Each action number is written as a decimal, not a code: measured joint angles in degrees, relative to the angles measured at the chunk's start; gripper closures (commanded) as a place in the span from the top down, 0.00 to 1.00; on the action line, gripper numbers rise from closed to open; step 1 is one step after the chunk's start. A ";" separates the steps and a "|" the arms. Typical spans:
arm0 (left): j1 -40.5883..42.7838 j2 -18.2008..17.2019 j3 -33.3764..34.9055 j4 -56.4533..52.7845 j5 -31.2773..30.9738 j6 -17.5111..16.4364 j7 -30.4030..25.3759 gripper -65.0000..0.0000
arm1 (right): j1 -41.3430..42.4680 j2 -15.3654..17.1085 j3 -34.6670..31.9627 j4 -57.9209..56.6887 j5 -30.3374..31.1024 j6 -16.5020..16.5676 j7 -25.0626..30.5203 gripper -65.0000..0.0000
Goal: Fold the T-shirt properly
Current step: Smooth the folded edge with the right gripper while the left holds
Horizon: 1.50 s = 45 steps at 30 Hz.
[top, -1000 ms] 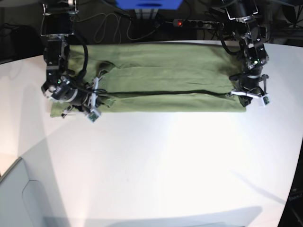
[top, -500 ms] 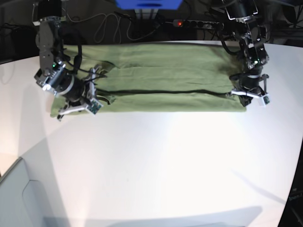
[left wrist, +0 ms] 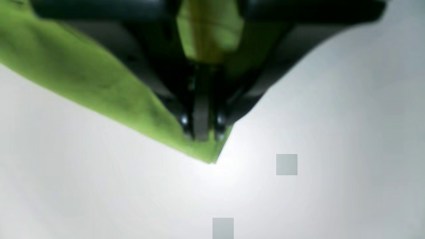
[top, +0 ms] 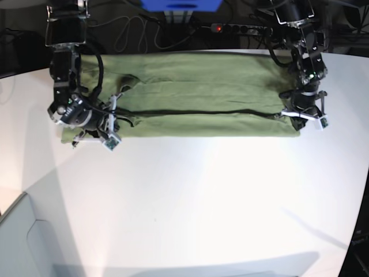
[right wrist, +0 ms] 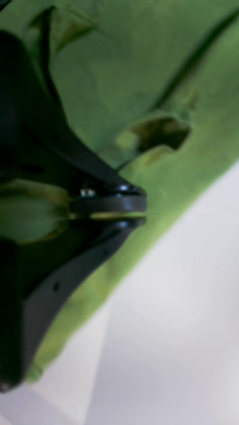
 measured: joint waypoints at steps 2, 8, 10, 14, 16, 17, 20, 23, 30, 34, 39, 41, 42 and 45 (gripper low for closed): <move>0.00 0.02 0.00 -0.02 -0.02 0.00 -0.04 0.00 | -1.20 0.83 -2.84 1.11 -0.46 0.00 -0.20 0.00; 0.00 0.04 0.00 -0.02 -0.04 0.00 0.00 0.00 | -7.28 6.14 -13.33 14.19 0.50 0.00 0.26 0.00; 0.00 0.04 0.00 0.00 -0.04 0.00 -0.02 0.00 | -9.03 6.93 -13.66 18.23 0.15 0.00 0.17 0.00; 0.33 -0.02 0.00 0.00 -0.02 0.00 -0.07 0.00 | -10.51 8.96 -13.29 21.81 0.20 0.00 0.24 0.00; 1.09 0.02 0.02 0.17 0.00 -0.02 -0.09 0.00 | -10.27 9.03 -11.06 21.70 0.44 0.00 0.33 0.00; 1.44 0.02 0.02 0.17 0.00 -0.02 -0.04 0.00 | -9.70 8.55 -8.63 21.51 0.66 0.00 0.13 0.00; 1.73 -0.04 -0.24 0.17 -0.02 -0.02 -0.22 0.00 | -6.34 6.47 -0.04 19.61 0.24 0.00 0.28 0.00; 1.77 -0.02 -0.33 0.22 -0.02 -0.02 -0.26 0.00 | -3.61 5.86 3.89 14.14 0.07 0.00 0.07 0.00; 2.49 0.02 -0.11 0.61 -0.17 0.00 -0.50 0.00 | -6.69 5.97 4.26 7.93 0.07 0.02 0.37 0.00; 2.36 0.04 0.00 0.63 -0.07 0.00 -0.46 0.00 | -11.15 6.08 2.56 11.87 -0.39 0.02 -0.26 0.00; 2.19 0.04 -0.02 0.63 -0.04 -0.02 -0.39 0.00 | -13.03 9.88 -2.54 16.83 0.33 0.00 0.46 0.00; 2.19 0.02 -0.07 0.66 -0.02 0.00 -0.11 0.00 | -13.57 9.97 -2.49 16.79 0.24 0.02 0.20 0.00; 2.21 0.04 -0.04 0.98 0.02 0.00 0.09 0.00 | -13.53 9.97 -1.84 16.74 0.35 0.02 0.28 0.00; 2.51 0.00 0.00 3.08 0.07 0.09 0.20 0.00 | -12.70 9.99 0.76 16.74 0.20 0.00 0.28 0.00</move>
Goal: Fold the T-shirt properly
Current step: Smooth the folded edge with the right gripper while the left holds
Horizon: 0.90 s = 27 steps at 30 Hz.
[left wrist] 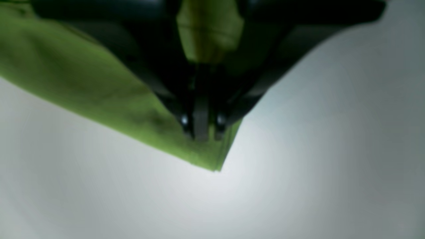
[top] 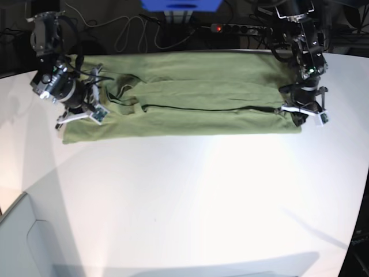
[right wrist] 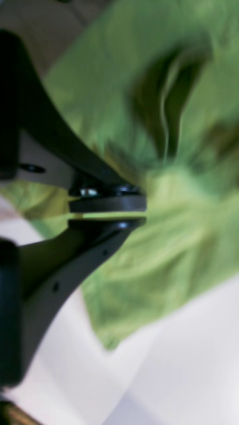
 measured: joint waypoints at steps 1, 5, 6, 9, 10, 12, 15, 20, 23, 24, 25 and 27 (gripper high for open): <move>0.00 0.00 0.00 0.59 -0.02 0.07 -0.11 0.00 | 0.15 -0.02 0.61 0.00 0.02 0.00 0.09 0.00; 0.35 0.04 0.00 1.44 -0.11 -0.07 -0.17 0.00 | 0.59 -0.70 1.57 0.00 0.07 0.02 -0.22 0.00; 0.57 0.04 0.00 1.44 -0.09 0.07 -0.20 0.00 | 0.92 -0.72 1.57 0.00 0.04 0.00 -0.17 0.00; 0.81 0.02 -0.17 1.40 -0.07 0.33 0.02 0.15 | 1.22 -0.83 1.57 0.00 0.04 0.00 0.02 0.00; 0.83 0.02 -0.17 1.40 -0.09 0.33 0.02 0.22 | 1.11 -0.98 1.57 0.00 0.02 0.02 -0.09 0.00; 1.31 0.04 -0.17 1.44 -0.15 0.31 -0.17 0.31 | 1.09 -1.38 1.57 -0.07 0.00 0.02 -0.07 0.00; 2.69 0.11 -0.15 4.09 0.02 0.35 0.22 0.36 | 1.88 -1.57 1.53 -0.09 0.02 0.02 -0.24 0.00; 5.53 0.00 -0.33 11.54 -0.02 0.39 0.02 0.36 | 2.38 -1.57 1.51 -0.11 0.02 0.02 -0.04 0.00; 5.66 0.02 -0.33 13.70 -0.26 0.09 -0.20 0.36 | 3.50 -2.38 1.60 -0.35 -0.07 0.02 -0.24 0.00; 5.53 0.02 -0.33 13.73 -0.28 0.09 -0.17 0.36 | 3.85 -2.89 1.75 -0.63 0.15 0.00 -0.15 0.00; 5.35 0.02 -0.33 13.60 -0.15 0.09 -0.13 0.36 | 4.09 -3.28 1.73 -0.94 0.04 0.00 0.24 0.00; 3.54 0.02 -0.07 10.99 -0.20 -0.15 -0.20 0.36 | 3.91 -3.28 1.73 -1.81 0.22 0.02 0.15 0.00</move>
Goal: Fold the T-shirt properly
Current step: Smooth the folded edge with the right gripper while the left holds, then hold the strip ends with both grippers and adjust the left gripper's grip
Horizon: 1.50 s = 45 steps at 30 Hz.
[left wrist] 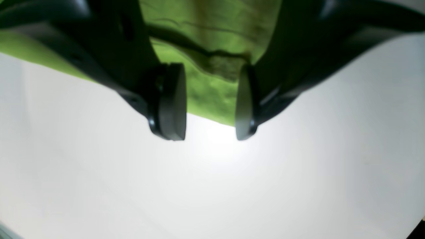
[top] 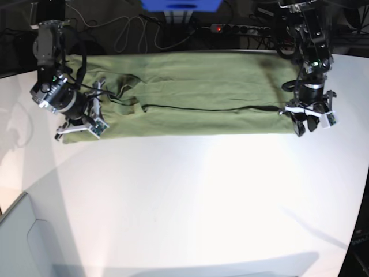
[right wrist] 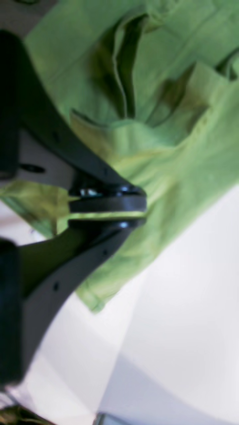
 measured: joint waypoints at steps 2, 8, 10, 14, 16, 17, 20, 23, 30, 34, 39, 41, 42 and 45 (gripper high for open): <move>-2.45 -0.04 0.04 -4.70 0.31 0.79 0.00 0.36 | -0.31 -0.20 -0.04 -0.74 -0.28 0.00 -0.52 0.00; -2.69 0.87 0.81 -10.58 0.11 0.33 0.00 0.36 | -0.13 -1.44 0.02 -0.87 -0.35 0.00 -0.22 0.00; -0.70 1.07 0.98 -10.43 -0.07 -0.02 -1.03 0.36 | -0.07 -1.33 0.07 -0.87 -0.37 0.00 -0.42 0.00; 2.69 0.52 0.87 -8.70 -0.09 -0.17 -0.74 0.36 | 0.87 -1.29 0.11 -0.92 -0.33 0.00 -0.57 0.00; 3.78 0.28 0.63 -8.13 -0.07 -0.15 -0.44 0.36 | 1.51 -1.27 0.13 -0.90 -0.28 0.00 -0.17 0.00; 4.13 -0.09 0.63 -8.07 -0.11 -0.17 -0.44 0.36 | 1.66 -1.29 0.13 -0.90 -0.24 0.00 -0.17 0.00; 4.28 -1.46 0.61 -8.07 -0.04 -0.09 -0.02 0.36 | 1.57 -1.31 0.24 -0.76 -0.26 0.00 -0.46 0.00; 4.92 -1.55 0.48 -5.95 0.11 0.04 0.20 0.36 | 1.60 -2.34 0.22 -1.66 -0.33 0.00 -0.07 0.00; 5.99 -0.98 0.46 0.09 0.17 0.24 0.17 0.37 | 0.79 -4.22 0.33 -12.13 -0.61 0.00 3.87 0.00; 8.11 -0.76 -1.27 3.43 -0.09 -0.15 0.17 0.37 | 1.14 -4.15 0.50 -16.39 0.85 -0.13 9.44 0.00; 11.41 1.14 -6.23 6.21 0.09 0.24 0.33 0.37 | 1.60 -3.85 0.66 -19.65 2.12 -0.24 13.84 0.00; 11.43 1.46 -6.88 5.99 0.09 0.26 0.33 0.40 | 1.64 -3.85 0.66 -20.02 2.45 -0.24 14.32 0.00; 11.41 1.44 -6.88 5.44 0.04 0.20 -0.02 0.44 | 1.62 -3.85 0.66 -20.04 2.45 -0.24 14.34 0.00; 11.41 1.75 -6.82 2.16 -2.56 -0.02 0.09 0.57 | 1.64 -3.87 0.63 -20.04 2.43 -0.24 14.34 0.00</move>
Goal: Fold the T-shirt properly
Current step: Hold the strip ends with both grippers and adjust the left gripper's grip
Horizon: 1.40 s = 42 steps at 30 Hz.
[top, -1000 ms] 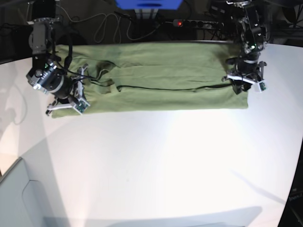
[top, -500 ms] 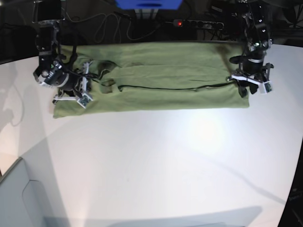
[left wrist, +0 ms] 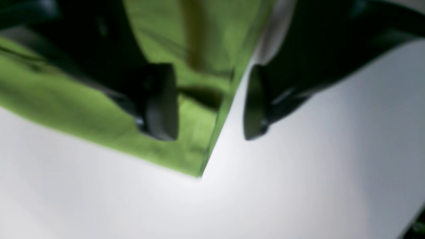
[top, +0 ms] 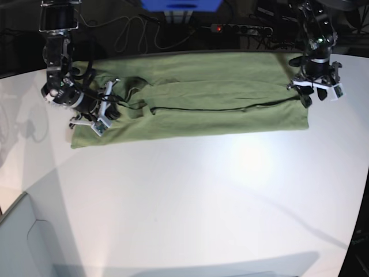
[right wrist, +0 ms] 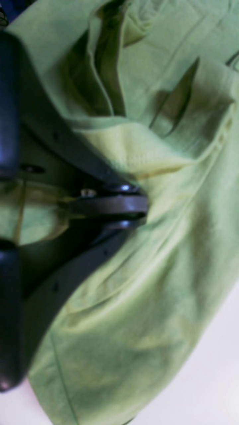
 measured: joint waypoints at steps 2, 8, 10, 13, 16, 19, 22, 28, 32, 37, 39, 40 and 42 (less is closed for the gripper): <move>0.22 -0.11 0.09 -1.86 -3.32 0.17 0.46 0.60 | 0.00 0.00 -0.04 0.00 -0.02 -0.02 -0.02 0.00; -0.66 -0.63 -0.20 -6.43 -6.16 0.20 -0.09 0.60 | 0.00 0.00 -0.04 0.00 0.00 -0.02 -0.02 0.00; -1.29 -0.61 -0.22 -7.89 -6.12 0.26 0.13 0.60 | 0.00 0.02 -0.04 0.00 -0.02 -0.02 -0.02 0.00; -2.32 -0.63 -0.17 -8.52 -6.19 0.28 -0.09 0.60 | 0.00 0.02 -0.04 0.00 -0.02 -0.02 0.00 0.00; -2.54 -0.61 0.13 -8.39 -6.56 0.26 -0.11 0.60 | -0.02 0.31 -0.04 0.00 0.02 -0.02 0.13 0.00; -2.21 -0.50 0.07 -7.89 -6.54 0.28 -0.07 0.60 | -0.02 0.35 -0.11 -0.02 0.00 -0.02 0.17 0.00; -2.25 -0.50 0.02 -6.56 -6.56 0.26 -0.09 0.60 | -0.02 0.35 -0.11 -0.02 0.00 -0.02 0.17 0.00; -3.15 -0.26 0.02 -5.46 -6.60 0.26 -0.07 0.60 | -0.02 0.35 -0.11 -0.02 0.00 -0.02 0.13 0.00; -5.07 -0.37 -0.24 -8.74 -6.62 0.04 -0.15 0.61 | -0.02 0.37 -0.11 -0.02 0.04 -0.02 0.11 0.00; -4.94 -0.61 0.09 -10.86 -6.71 0.04 -0.96 0.61 | 0.00 0.35 -0.11 -0.02 0.02 -0.02 0.13 0.00; -4.94 -0.48 0.09 -10.84 -6.56 0.07 -0.98 0.61 | 0.00 0.37 -0.11 0.00 0.04 -0.02 0.11 0.00; -4.90 -0.48 0.11 -10.84 -6.58 0.02 -1.01 0.61 | 0.00 0.37 -0.11 -0.02 0.04 -0.02 0.11 0.00; -4.46 -0.50 0.15 -10.84 -6.75 -0.13 -1.16 0.61 | 0.00 0.37 -0.11 -0.02 0.02 0.00 0.13 0.00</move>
